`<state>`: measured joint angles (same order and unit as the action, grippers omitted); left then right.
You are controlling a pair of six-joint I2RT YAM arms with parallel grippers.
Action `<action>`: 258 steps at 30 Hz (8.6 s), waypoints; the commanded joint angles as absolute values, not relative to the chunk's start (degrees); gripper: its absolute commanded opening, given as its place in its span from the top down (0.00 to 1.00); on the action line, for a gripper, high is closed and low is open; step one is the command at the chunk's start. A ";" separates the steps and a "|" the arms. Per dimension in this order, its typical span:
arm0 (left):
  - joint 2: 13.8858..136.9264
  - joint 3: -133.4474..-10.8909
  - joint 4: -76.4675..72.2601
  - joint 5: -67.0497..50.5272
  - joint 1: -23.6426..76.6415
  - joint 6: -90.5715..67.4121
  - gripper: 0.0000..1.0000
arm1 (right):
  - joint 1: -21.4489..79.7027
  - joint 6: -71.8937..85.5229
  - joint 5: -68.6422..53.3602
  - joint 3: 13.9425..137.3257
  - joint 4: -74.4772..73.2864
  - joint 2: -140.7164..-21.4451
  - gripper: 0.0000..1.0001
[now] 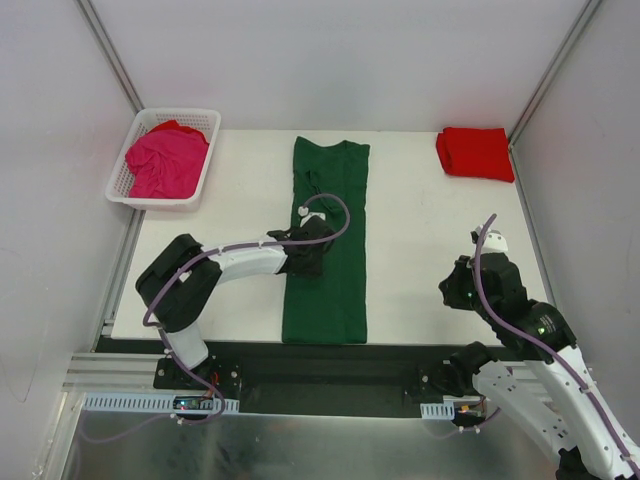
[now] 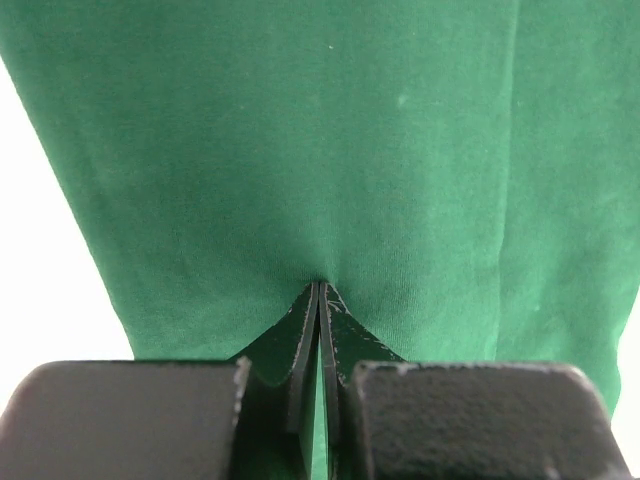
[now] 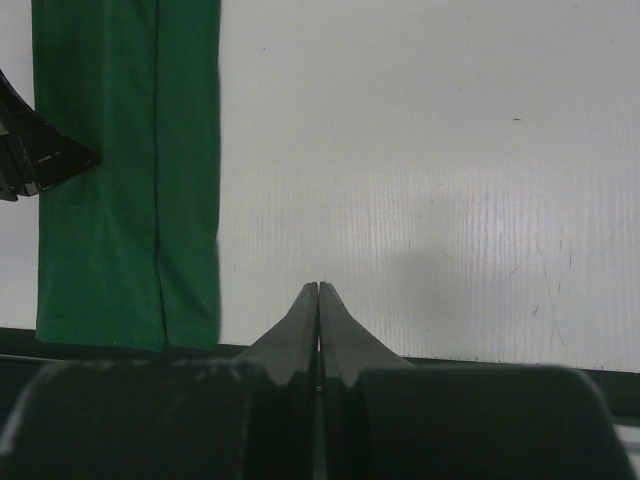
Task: Fold and stack the t-shirts
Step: Rotate the tshirt 90 degrees, then grab the bottom of the folded rectangular tshirt with both arms, then fold the folded rectangular tshirt in 1/3 of the way
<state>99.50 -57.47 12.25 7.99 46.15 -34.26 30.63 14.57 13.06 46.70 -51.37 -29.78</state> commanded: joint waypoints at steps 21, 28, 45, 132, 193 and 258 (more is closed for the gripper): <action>77.41 -63.01 7.40 -5.22 30.34 -20.22 1.00 | 31.03 10.90 1.51 44.64 -27.00 -47.88 0.99; 91.30 -71.79 -2.61 -24.03 25.06 -20.55 1.00 | 29.36 11.86 -13.44 49.12 -12.40 -64.58 0.99; 125.06 -100.08 -13.01 -43.51 16.96 -32.78 1.00 | 17.05 31.20 -46.84 65.47 18.37 -98.16 0.99; 115.80 -103.47 10.46 -31.21 14.76 -23.74 1.00 | 26.45 6.94 -15.39 57.40 -19.24 -80.81 0.90; 50.18 -20.39 16.61 -0.26 56.77 -55.28 0.51 | 67.32 41.75 10.36 23.64 -16.88 -55.72 0.37; 51.59 -28.82 13.79 6.76 63.54 -59.15 1.00 | 72.51 40.34 16.61 34.36 -24.08 -60.73 0.99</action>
